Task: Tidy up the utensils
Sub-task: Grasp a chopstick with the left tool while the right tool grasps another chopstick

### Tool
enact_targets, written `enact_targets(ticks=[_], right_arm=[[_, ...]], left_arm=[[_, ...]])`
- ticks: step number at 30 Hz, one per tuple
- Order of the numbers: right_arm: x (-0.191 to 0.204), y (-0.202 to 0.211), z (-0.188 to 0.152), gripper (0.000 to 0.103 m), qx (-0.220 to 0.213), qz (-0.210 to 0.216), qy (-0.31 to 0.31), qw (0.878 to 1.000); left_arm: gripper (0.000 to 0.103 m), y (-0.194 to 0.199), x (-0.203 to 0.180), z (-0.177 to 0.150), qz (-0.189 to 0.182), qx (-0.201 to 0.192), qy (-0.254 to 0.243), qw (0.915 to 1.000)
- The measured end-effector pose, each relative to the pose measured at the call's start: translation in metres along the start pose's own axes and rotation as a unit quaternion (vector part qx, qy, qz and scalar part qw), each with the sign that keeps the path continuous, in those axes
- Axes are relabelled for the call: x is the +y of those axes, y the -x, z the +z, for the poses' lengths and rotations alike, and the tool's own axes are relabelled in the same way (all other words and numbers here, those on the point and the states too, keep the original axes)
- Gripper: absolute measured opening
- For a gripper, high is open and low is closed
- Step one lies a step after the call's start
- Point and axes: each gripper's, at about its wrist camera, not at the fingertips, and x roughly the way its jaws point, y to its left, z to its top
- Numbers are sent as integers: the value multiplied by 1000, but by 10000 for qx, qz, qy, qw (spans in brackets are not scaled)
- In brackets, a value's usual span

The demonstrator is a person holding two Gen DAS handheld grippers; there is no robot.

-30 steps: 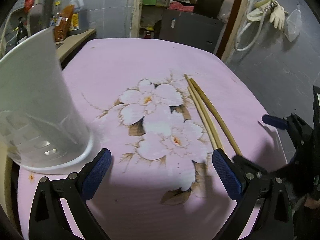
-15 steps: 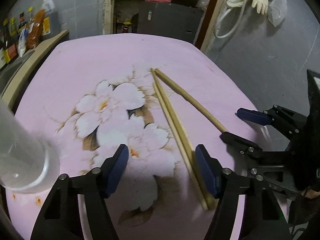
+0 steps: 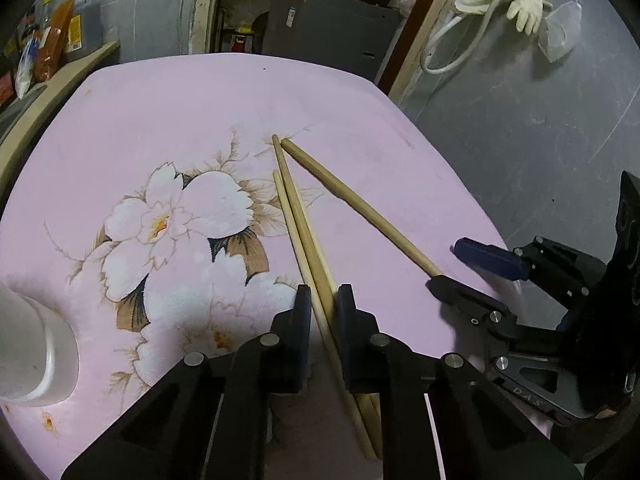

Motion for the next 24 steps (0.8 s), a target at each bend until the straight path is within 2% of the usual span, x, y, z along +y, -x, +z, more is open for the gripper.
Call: enact_targets(ticks=[2, 5, 8, 16, 24], right_arm=[[0, 0, -1, 26, -4, 37, -43, 10000], [0, 1, -2, 20, -18, 49, -56, 10000], [2, 1, -2, 18, -22, 33, -49, 10000], [-1, -1, -1, 18, 16, 56, -128, 9999], [-8, -2, -1, 18, 32, 59, -225, 9997]], left_arm=[[0, 3, 1, 2, 6, -60, 1, 10000], [0, 8, 2, -3, 65, -29, 7, 10000], [0, 8, 6, -8, 173, -14, 30, 9998], [0, 7, 9, -5, -345, 23, 182, 9992], [0, -2, 2, 8, -202, -32, 49, 9998]])
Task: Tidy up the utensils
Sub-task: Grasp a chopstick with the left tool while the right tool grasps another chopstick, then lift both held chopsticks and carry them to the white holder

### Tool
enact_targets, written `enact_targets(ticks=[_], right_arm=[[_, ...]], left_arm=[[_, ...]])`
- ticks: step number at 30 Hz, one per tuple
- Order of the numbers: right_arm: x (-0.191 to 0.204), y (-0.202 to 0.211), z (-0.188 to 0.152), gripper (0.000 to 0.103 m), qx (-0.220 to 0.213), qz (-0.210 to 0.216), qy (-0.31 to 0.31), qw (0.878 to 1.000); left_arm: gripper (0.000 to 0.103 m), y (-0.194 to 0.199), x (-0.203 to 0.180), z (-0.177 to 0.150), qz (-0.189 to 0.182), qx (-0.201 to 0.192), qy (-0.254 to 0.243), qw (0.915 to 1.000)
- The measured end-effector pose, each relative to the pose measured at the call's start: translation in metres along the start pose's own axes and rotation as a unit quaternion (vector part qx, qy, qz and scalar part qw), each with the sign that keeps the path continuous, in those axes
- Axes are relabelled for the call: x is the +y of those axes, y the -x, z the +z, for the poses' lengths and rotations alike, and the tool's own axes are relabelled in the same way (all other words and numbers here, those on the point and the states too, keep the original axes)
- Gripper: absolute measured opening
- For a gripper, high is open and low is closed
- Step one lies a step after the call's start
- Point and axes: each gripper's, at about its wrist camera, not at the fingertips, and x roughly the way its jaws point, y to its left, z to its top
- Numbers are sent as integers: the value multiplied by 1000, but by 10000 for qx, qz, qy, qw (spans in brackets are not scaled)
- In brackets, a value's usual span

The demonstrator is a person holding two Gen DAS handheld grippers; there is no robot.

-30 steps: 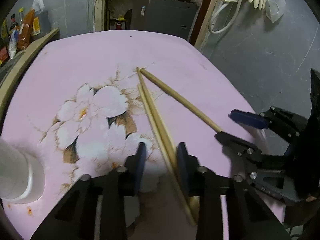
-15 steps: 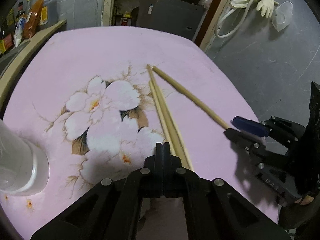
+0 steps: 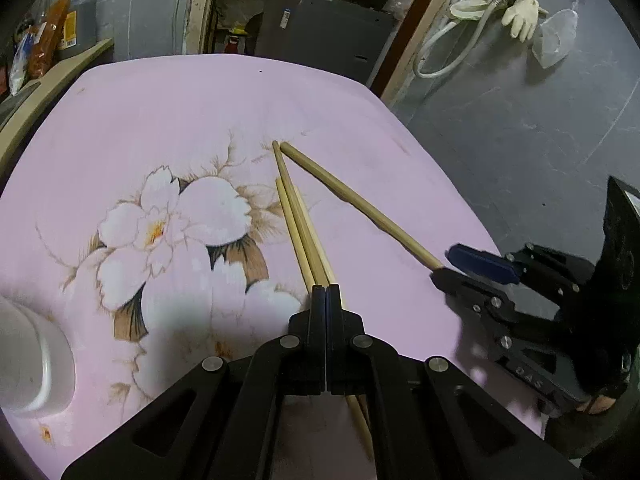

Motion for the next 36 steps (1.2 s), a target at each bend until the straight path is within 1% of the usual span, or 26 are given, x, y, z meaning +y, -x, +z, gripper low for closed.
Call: enact_targets(ticks=[5, 8, 13, 17, 20, 23, 24, 25, 27, 29, 33, 36], right_arm=[[0, -1, 0, 18, 15, 22, -38, 10000], [0, 0, 1, 18, 12, 21, -47, 10000], [-2, -3, 2, 18, 20, 6, -81, 10000], [-6, -7, 6, 18, 63, 23, -136, 9999], [-10, -9, 7, 18, 85, 20, -154, 9998], [-13, -10, 7, 17, 108, 70, -206, 9997], [-14, -9, 7, 11, 116, 60, -212, 9997], [-13, -9, 7, 8, 126, 69, -223, 9996], [-13, -7, 7, 8, 178, 127, -239, 9995], [-12, -6, 8, 7, 234, 116, -185, 9995], [-9, -13, 18, 8, 459, 201, -155, 9986], [-10, -23, 30, 10, 610, 284, -170, 9976]], left_arm=[[0, -6, 9, 9, -88, 51, 180, 9998], [0, -5, 12, 10, -81, 110, 254, 9996], [0, -3, 19, 8, -325, 215, 373, 9985], [6, -10, 13, 12, -410, 290, 395, 9980], [6, -10, 6, 13, -206, 218, 167, 9994], [6, -13, 7, 18, -221, 283, 259, 9990], [6, -15, 8, 19, -238, 304, 302, 9988], [6, -16, 8, 22, -255, 326, 348, 9985], [6, -21, 3, 29, -221, 328, 354, 9986], [5, -21, -1, 31, -107, 335, 276, 9990], [4, -17, -2, 28, 71, 426, 260, 9987], [3, -7, 6, 17, 79, 481, 257, 9985]])
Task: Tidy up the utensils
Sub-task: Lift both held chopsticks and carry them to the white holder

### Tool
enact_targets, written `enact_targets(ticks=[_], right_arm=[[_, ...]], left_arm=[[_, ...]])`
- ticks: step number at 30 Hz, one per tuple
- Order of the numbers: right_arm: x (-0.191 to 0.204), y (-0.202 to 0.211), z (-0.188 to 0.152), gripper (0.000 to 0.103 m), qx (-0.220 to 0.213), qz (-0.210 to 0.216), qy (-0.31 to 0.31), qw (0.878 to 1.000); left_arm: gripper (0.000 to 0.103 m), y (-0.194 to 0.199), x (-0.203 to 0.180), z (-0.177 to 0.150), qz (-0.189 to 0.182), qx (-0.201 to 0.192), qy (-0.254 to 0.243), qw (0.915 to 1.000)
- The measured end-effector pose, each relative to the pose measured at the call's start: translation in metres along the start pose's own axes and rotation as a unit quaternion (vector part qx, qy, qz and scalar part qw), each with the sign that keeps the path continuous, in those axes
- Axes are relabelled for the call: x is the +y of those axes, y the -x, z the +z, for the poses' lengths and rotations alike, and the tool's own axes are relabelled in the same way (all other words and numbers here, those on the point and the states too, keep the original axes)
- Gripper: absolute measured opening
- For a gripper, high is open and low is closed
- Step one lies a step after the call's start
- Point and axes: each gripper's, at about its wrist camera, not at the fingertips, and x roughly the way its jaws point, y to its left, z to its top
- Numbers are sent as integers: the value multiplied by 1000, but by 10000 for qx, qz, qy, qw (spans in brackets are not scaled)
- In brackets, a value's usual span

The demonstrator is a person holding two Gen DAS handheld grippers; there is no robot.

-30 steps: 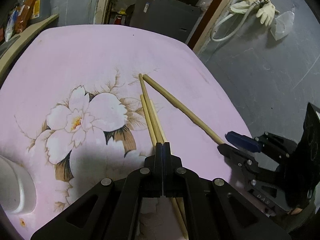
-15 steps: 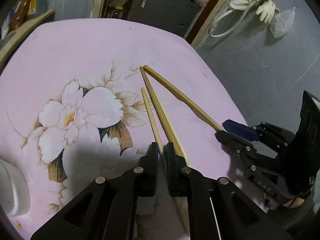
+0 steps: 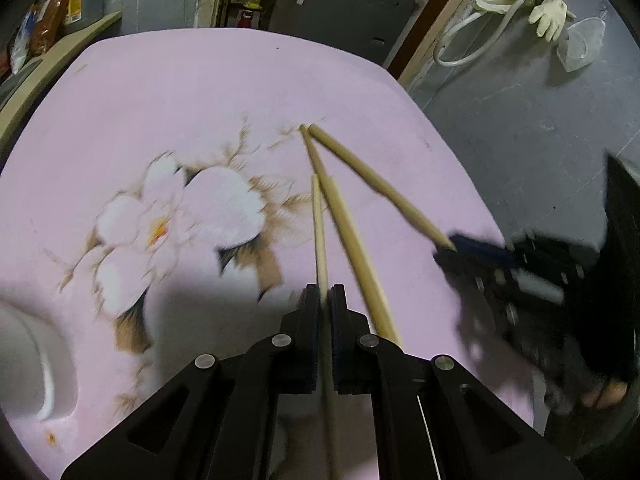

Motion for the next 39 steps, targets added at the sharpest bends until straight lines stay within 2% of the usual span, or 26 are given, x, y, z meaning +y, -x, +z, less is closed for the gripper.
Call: enact_targets(ticks=[5, 10, 11, 12, 13, 16, 20, 25, 28, 31, 34, 39], right_arm=[[-4, -23, 29, 16, 235, 178, -161, 9994], [-4, -39, 47, 20, 358, 248, -332, 9985], [-3, -39, 47, 20, 365, 232, -319, 9986], [-2, -39, 47, 11, 367, 250, -303, 9986], [-2, -37, 45, 8, 376, 322, -371, 9981], [-8, -29, 38, 5, 306, 550, -693, 9956], [-11, -3, 20, 5, -192, 830, -1121, 9900], [8, 50, -9, 5, -1452, 939, -1193, 9777], [22, 75, -24, 5, -2223, 1054, -1261, 9610], [36, 95, -32, 5, -3017, 1012, -1232, 9400], [50, 106, -33, 5, -3510, 950, -1184, 9240], [70, 122, -25, 5, -4047, 877, -1072, 9039]], left_arm=[[3, 9, 11, -11, -151, 152, 40, 9998], [3, 6, 2, -7, -39, 235, -63, 9997], [3, 6, 0, -6, 1, 263, -94, 9996], [3, 5, -2, -6, 32, 289, -120, 9995], [3, 5, -3, -5, 54, 309, -132, 9994], [2, 6, -1, -6, 38, 304, 58, 9995], [2, 13, -1, -15, -139, 39, 277, 9995], [2, 46, -6, -43, -316, -650, 159, 9973], [2, 73, -11, -58, -285, -1325, 170, 9906], [2, 100, -18, -69, 1, -2087, 106, 9779], [2, 127, -24, -80, 301, -2830, 15, 9586], [2, 161, -24, -92, 626, -3651, -11, 9289]])
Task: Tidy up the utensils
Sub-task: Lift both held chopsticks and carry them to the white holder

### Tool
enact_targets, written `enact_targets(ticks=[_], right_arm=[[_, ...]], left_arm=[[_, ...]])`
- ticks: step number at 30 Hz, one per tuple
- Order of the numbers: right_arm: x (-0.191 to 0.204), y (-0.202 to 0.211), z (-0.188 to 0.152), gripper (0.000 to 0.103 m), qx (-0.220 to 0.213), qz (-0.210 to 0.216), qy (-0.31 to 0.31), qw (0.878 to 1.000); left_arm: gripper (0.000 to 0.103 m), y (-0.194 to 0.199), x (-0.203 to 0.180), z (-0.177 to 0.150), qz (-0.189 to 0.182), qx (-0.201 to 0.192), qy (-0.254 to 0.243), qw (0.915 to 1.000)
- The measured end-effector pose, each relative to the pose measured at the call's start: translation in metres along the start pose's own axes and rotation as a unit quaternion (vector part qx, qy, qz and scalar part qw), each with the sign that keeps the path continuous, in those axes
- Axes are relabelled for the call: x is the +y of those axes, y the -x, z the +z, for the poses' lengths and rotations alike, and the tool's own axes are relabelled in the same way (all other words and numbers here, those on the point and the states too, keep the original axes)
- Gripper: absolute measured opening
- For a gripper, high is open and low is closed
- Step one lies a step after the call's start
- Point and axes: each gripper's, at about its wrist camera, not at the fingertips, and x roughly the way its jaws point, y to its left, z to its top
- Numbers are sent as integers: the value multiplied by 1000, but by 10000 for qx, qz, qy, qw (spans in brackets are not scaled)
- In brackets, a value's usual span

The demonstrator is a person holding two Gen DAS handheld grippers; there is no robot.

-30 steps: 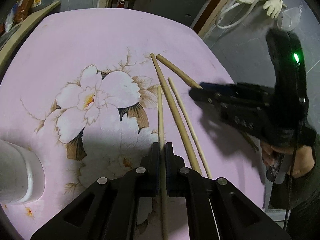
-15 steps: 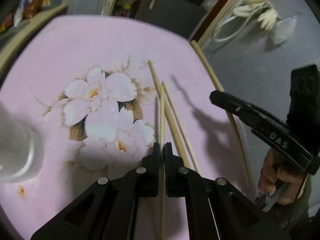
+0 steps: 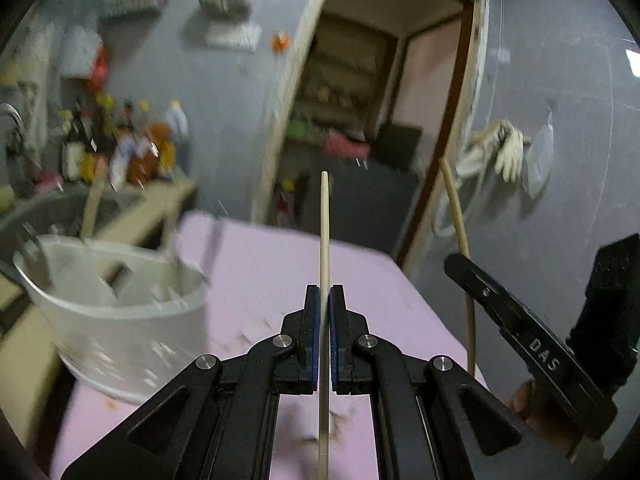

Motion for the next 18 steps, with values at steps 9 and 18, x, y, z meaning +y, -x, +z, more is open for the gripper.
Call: enact_targets(ticks=[9, 18], right_arm=[[48, -27, 36, 5, -759, 621, -302, 9947], [100, -84, 56, 5, -1301, 1099, -580, 9837]], left_arm=[[2, 44, 67, 47, 116, -993, 6, 9950], [2, 62, 158, 88, 557, -1585, 197, 9856]])
